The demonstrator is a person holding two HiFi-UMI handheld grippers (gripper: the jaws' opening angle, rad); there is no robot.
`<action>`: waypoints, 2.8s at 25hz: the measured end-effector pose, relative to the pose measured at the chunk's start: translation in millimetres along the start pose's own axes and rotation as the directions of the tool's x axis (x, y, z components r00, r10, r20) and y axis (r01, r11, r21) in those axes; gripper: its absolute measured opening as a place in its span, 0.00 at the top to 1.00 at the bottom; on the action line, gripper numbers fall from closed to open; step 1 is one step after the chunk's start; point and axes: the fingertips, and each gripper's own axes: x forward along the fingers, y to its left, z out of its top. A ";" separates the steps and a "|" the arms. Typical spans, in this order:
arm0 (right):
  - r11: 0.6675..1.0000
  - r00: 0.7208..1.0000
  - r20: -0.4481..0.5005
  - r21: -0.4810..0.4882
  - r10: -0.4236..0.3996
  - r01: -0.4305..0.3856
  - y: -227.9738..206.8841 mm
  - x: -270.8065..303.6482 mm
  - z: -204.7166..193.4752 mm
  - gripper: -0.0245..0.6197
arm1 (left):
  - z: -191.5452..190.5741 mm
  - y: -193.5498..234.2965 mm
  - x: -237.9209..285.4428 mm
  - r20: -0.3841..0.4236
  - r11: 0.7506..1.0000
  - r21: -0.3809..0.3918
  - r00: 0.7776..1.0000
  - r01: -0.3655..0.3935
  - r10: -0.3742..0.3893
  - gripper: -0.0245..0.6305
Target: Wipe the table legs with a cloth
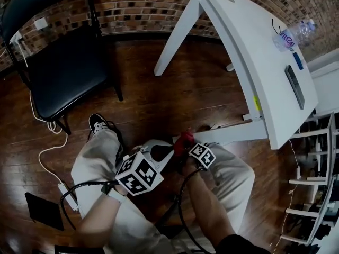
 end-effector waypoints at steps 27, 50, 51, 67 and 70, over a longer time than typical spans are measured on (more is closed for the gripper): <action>0.974 0.991 -0.007 -0.183 0.137 -0.136 74.9 -112.2 50.8 0.88 | 2.8 -17.1 3.6 -0.020 0.994 0.099 0.999 0.043 -0.041 0.96; 0.888 0.965 0.007 -0.394 0.263 -0.239 133.7 -217.2 98.3 0.88 | 16.5 -37.7 18.2 -0.007 0.989 0.116 0.995 0.095 -0.095 0.96; 0.879 0.964 0.008 -0.411 0.268 -0.241 137.0 -222.7 100.9 0.88 | 17.2 -37.8 18.2 -0.007 0.989 0.116 0.995 0.096 -0.095 0.96; 0.794 0.945 0.067 -0.563 0.321 -0.230 159.6 -290.9 131.3 0.88 | 17.9 -43.5 27.0 -0.022 0.985 0.130 0.994 0.111 -0.109 0.96; 0.783 0.951 0.078 -0.589 0.300 -0.199 152.9 -297.5 135.4 0.88 | 18.2 -44.0 29.7 -0.023 0.985 0.133 0.993 0.114 -0.112 0.96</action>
